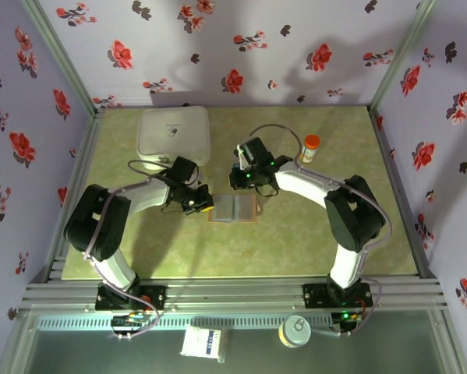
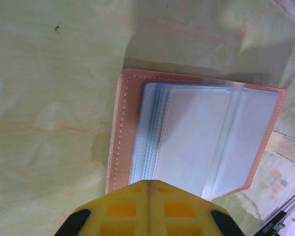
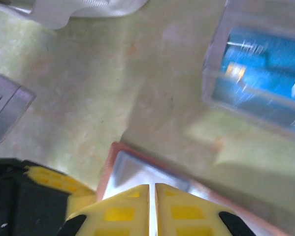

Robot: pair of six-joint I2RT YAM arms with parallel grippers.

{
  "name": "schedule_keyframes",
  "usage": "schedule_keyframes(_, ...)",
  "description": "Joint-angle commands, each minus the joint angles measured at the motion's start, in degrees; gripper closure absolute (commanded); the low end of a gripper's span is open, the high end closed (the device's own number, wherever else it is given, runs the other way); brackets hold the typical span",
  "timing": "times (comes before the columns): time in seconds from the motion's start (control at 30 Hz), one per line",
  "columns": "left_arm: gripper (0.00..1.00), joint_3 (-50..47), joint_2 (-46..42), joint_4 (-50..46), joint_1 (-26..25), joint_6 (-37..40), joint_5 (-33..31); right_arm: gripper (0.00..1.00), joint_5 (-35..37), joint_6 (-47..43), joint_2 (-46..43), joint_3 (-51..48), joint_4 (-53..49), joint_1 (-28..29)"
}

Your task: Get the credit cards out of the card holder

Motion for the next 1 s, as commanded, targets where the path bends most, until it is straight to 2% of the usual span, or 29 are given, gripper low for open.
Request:
schedule_keyframes(0.0,1.00,-0.1,0.9,0.5,0.4,-0.1,1.0,0.89,-0.4,11.7,-3.8,-3.8,5.7,0.8)
schedule_keyframes(0.2,1.00,-0.4,1.7,0.8,0.4,-0.1,1.1,0.92,-3.0,17.8,-4.2,-7.2,5.0,1.3)
schedule_keyframes(0.53,1.00,0.6,1.7,-0.7,0.4,-0.9,1.2,0.91,-5.5,19.7,-3.2,-8.5,4.3,1.3)
schedule_keyframes(0.87,1.00,4.4,0.8,-8.2,0.5,-3.5,2.5,0.91,-5.4,21.7,-0.6,-8.9,2.6,2.9)
schedule_keyframes(0.97,1.00,6.7,1.1,-10.3,0.6,-3.2,2.5,0.90,-6.0,23.5,-0.9,-10.4,4.7,3.4)
